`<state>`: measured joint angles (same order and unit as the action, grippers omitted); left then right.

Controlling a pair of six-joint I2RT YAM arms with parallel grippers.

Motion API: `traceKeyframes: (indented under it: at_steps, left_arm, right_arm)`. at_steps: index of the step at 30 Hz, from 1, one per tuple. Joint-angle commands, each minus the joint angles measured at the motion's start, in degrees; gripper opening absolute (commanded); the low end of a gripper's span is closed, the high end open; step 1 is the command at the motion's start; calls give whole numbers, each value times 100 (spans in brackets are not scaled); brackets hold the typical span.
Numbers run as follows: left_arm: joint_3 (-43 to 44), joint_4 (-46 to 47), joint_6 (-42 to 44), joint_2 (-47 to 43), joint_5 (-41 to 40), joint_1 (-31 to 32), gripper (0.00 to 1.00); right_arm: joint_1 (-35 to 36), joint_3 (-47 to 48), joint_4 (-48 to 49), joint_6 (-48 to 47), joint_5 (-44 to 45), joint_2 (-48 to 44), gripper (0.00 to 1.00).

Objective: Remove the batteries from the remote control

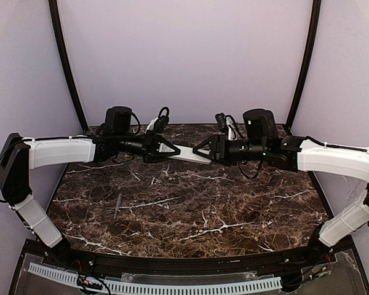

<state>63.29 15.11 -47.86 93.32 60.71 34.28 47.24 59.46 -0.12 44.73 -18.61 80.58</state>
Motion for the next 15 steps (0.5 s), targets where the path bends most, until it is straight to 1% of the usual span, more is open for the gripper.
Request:
traceKeyframes:
  at_steps: [1,11,15]
  left_arm:
    - [-84,26,172,-206,148,87,0]
    - [-86,-22,229,-225,110,105,0]
    - [-86,-33,241,-226,104,113,0]
  right_arm:
    - [-22,62,473,35,-156,58,61]
    - [-14,27,510,79,-255,115,54]
    - [-13,-6,570,117,-304,138,52]
